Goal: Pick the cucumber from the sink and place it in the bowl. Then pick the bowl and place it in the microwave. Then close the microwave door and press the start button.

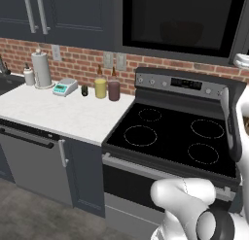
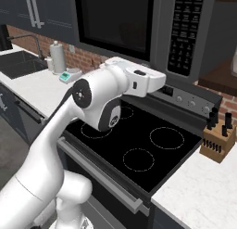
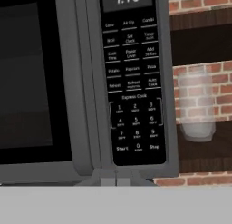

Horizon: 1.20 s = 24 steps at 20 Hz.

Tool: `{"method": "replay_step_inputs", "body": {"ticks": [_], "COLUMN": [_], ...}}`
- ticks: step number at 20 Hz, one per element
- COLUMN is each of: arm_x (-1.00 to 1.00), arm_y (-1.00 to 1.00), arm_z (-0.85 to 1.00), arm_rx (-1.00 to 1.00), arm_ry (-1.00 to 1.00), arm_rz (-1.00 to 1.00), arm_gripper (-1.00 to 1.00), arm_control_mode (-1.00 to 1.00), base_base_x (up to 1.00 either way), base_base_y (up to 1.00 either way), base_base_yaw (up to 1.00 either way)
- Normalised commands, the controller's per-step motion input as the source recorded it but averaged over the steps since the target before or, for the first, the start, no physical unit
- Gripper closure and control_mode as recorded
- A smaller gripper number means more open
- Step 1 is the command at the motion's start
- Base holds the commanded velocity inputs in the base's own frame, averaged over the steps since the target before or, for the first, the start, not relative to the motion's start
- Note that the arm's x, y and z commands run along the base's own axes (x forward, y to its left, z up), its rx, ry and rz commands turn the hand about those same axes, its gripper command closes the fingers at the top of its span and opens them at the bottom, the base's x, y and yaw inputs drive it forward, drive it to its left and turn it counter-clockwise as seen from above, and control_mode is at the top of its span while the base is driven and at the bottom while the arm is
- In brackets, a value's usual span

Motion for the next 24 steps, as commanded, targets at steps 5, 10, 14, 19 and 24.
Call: {"method": "replay_step_inputs", "body": {"ticks": [5,10,14,19,24], "arm_x": [0.22,0.19,0.12,0.12,0.14], "arm_y": [-0.14,-0.16,-0.23,-0.19,-0.1], "arm_z": [-0.1,-0.09,0.0,0.0,0.0], "arm_rx": [0.0,0.0,0.0,0.0,0.0], "arm_ry": [0.0,0.0,0.0,0.0,0.0], "arm_rz": [0.02,0.02,0.02,0.02,0.01], "arm_gripper": [1.0,1.0,1.0,1.0,1.0], "arm_control_mode": [-1.0,-1.0,-1.0,-1.0,-1.0], "base_base_x": [0.0,0.0,0.0,0.0,0.0], "base_base_y": [0.0,0.0,0.0,0.0,0.0], "base_base_yaw": [0.0,0.0,0.0,0.0,0.0]}}
